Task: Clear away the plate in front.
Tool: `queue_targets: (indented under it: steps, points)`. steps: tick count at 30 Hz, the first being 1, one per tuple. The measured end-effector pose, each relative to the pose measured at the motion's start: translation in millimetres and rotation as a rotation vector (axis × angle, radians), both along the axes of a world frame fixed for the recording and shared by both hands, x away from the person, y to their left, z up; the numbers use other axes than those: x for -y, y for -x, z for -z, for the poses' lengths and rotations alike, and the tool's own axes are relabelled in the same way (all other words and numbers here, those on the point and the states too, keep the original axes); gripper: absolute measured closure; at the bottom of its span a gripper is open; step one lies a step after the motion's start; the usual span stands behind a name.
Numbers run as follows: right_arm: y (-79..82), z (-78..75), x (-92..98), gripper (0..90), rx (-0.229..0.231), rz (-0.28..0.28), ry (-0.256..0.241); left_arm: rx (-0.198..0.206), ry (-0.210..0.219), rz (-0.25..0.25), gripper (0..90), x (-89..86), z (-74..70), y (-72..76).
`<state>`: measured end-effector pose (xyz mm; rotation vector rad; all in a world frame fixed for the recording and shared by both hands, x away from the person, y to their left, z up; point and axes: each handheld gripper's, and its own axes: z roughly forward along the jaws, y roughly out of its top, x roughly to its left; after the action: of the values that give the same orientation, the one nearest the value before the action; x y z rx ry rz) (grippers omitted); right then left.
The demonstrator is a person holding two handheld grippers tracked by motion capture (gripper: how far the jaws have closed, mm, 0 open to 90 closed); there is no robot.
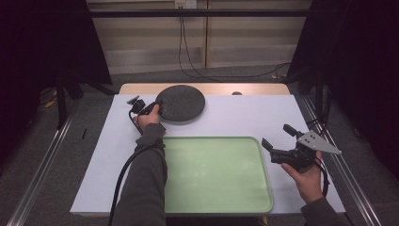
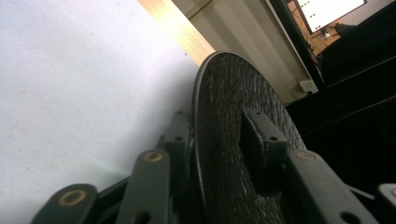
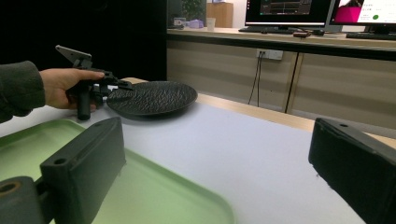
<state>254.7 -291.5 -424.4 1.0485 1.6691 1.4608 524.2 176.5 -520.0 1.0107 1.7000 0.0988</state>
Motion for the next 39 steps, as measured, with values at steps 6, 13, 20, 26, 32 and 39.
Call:
queue_targets:
  steps: [6, 13, 20, 26, 32, 39]
  points:
    - [-0.4, 0.3, 0.4, 3.4, -0.006, -0.001, 0.004, -0.03, 0.026, -0.032, 77.2, -2.1, 2.1, 0.3]
    - [-2.6, 1.0, 0.7, 3.6, -0.006, -0.002, 0.007, -0.037, 0.063, -0.027, 80.0, -1.9, 3.9, 2.6]
    - [-3.3, 0.2, 0.7, 3.9, -0.007, 0.005, -0.014, -0.01, 0.144, -0.018, 86.4, 1.2, -4.9, 7.5]
    - [-2.8, -0.6, 2.4, 3.9, 0.001, 0.002, -0.019, -0.001, 0.106, -0.012, 87.3, 6.0, -18.6, 9.7]
    - [-1.6, -1.0, 3.8, 3.9, -0.004, 0.004, -0.024, 0.008, 0.108, -0.03, 87.0, 8.4, -21.6, 9.7]
    - [-1.7, -0.6, 2.4, 3.6, 0.0, -0.003, -0.009, 0.01, 0.138, -0.019, 85.6, 7.6, -24.2, 10.0]
